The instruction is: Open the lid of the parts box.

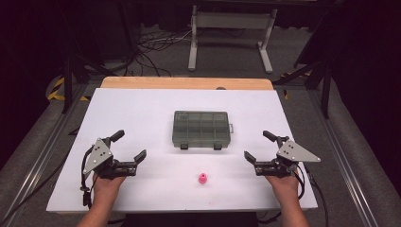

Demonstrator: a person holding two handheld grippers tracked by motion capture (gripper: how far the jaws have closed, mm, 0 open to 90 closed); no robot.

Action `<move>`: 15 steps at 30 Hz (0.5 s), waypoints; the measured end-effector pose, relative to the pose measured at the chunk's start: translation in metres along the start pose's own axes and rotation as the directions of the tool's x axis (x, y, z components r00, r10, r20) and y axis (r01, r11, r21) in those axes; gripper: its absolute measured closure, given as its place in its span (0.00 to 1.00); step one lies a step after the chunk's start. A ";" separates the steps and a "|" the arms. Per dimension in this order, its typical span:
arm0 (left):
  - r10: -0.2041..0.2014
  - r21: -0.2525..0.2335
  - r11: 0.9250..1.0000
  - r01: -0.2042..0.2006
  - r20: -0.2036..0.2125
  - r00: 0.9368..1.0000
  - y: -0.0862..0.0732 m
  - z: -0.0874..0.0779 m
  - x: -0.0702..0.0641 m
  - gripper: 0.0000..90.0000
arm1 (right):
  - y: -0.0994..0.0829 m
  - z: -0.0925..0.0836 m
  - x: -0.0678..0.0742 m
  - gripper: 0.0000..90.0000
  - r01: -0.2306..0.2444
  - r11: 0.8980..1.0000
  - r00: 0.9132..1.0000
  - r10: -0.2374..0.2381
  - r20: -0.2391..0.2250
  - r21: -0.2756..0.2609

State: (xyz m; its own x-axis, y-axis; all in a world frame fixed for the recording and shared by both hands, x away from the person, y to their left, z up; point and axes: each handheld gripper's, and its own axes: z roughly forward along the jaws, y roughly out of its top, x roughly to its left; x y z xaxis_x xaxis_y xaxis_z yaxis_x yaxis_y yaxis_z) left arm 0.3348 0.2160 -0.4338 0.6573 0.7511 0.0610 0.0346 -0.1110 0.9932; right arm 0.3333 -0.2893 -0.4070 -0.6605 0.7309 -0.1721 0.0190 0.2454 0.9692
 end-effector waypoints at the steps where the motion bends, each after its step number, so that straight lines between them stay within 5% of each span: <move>1: 0.000 0.000 1.000 0.000 0.000 1.000 0.000 0.000 0.000 0.00 | 0.000 0.000 0.000 0.06 0.000 1.000 1.000 0.000 0.000 0.000; 15: -0.037 0.014 0.999 0.036 0.025 0.999 0.001 0.000 0.006 0.01 | -0.002 0.003 -0.003 0.06 -0.011 1.000 1.000 0.011 -0.004 0.014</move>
State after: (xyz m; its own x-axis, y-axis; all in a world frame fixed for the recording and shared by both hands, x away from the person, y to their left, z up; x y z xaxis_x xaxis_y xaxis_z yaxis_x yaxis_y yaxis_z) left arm 0.3384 0.2202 -0.4323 0.6744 0.7381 0.0220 0.0693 -0.0929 0.9933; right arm 0.3370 -0.2902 -0.4092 -0.6632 0.7309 -0.1611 0.0366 0.2467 0.9684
